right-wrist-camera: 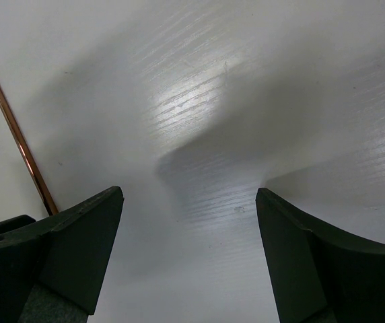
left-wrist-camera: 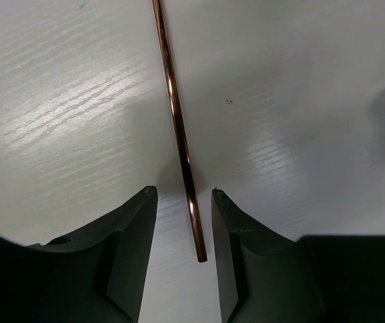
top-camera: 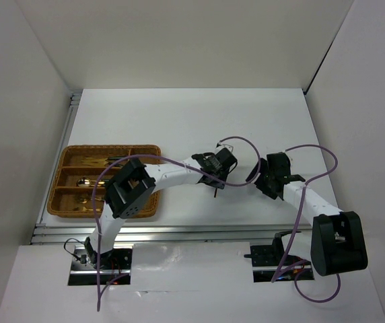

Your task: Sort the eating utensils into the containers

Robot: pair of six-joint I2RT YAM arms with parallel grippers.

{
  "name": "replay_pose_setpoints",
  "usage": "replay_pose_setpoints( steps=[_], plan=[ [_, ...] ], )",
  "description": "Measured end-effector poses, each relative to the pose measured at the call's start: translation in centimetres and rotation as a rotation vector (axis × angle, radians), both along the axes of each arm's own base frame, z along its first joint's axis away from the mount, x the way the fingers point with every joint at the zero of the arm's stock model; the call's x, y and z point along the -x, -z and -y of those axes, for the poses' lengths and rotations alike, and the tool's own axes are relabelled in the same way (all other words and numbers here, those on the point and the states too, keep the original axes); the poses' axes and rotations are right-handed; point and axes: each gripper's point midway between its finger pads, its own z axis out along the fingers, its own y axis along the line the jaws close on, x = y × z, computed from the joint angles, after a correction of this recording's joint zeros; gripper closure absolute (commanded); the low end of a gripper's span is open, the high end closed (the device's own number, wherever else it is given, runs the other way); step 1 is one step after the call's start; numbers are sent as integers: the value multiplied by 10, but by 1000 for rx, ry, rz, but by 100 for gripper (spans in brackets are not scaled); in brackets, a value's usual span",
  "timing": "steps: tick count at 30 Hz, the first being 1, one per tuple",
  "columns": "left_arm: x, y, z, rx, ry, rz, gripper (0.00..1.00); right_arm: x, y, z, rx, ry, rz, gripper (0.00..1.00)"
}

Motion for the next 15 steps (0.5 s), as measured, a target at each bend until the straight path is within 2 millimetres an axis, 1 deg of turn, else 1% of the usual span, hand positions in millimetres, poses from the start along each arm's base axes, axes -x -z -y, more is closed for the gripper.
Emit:
replay_pose_setpoints(
  steps=[2, 7, 12, 15],
  plan=[
    [1, 2, 0, -5, 2, -3, 49, 0, 0, 0, 0, 0, 0, 12],
    [-3, 3, 4, -6, 1, -2, 53, 0, 0, 0, 0, -1, 0, 12],
    [-3, 10, 2, -28, -4, -7, 56, 0, 0, 0, 0, -1, -1, 12],
    [-6, 9, 3, -32, -8, 0, 58, 0, 0, 0, 0, -1, -1, 12]
  ],
)
